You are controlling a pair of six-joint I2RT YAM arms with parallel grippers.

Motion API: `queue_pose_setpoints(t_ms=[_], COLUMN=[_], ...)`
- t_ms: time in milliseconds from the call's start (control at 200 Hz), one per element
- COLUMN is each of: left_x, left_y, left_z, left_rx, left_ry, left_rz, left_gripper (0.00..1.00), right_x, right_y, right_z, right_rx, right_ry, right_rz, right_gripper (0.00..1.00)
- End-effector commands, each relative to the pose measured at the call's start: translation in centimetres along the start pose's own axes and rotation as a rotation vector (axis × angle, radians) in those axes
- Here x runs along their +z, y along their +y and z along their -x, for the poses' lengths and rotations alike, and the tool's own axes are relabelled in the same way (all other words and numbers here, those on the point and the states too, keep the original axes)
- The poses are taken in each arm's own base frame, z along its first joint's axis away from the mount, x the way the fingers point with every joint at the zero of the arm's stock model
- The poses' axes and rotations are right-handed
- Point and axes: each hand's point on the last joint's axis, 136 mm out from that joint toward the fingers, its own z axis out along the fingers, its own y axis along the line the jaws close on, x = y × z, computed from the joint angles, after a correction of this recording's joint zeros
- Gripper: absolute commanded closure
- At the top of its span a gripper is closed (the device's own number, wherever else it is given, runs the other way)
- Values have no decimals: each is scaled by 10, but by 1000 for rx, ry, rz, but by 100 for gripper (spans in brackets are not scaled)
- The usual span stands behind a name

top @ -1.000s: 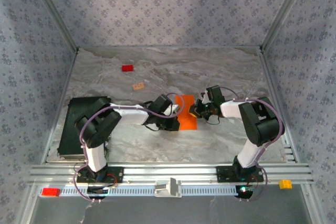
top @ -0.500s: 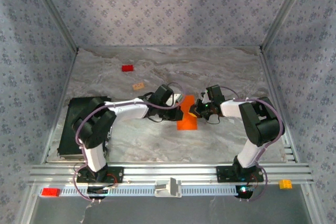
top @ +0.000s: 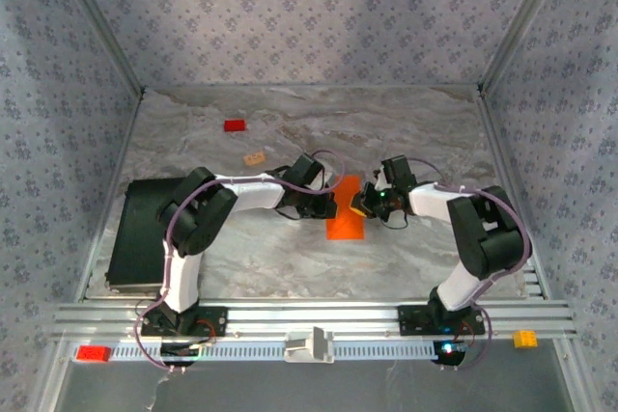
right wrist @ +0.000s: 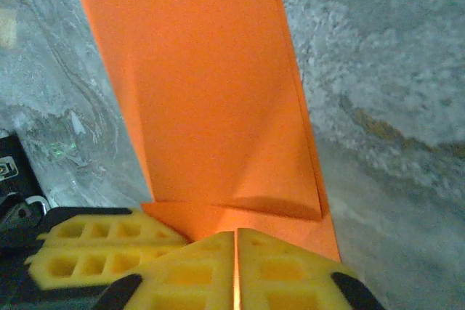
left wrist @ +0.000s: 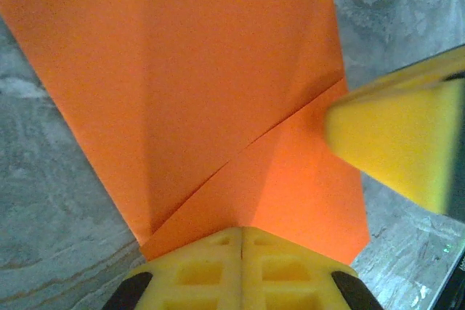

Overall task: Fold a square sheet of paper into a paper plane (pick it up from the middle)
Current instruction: Fold the triangle a second time at the center of the table.

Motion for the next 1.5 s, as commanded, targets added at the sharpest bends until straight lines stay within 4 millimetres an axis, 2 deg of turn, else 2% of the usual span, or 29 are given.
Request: queue_pose_setpoints(t_ms=[0, 165, 400, 535, 690, 919, 1129, 1494], left_x=[4, 0, -13, -14, -4, 10, 11, 8], left_y=[10, 7, -15, -22, -18, -2, 6, 7], left_z=[-6, -2, 15, 21, 22, 10, 2, 5], left_rx=[-12, -6, 24, 37, 30, 9, 1, -2], left_ry=[15, 0, -43, -50, -29, 13, 27, 6], left_rz=[33, 32, -7, -20, -21, 6, 20, 26], left_gripper=[95, 95, 94, 93, 93, 94, 94, 95], right_x=[-20, -35, -38, -39, -41, -42, -44, -43], right_y=[4, -1, -12, -19, -27, -31, -28, -24], right_z=[5, 5, -3, -9, -16, -28, -38, -48], right_rx=[-20, 4, 58, 89, 109, 123, 114, 94], right_ry=[-39, -72, -77, -84, -84, -62, -33, -2], right_rz=[-41, -79, -100, -102, -112, -99, -73, -114], right_gripper=[83, 74, 73, 72, 71, 71, 68, 66])
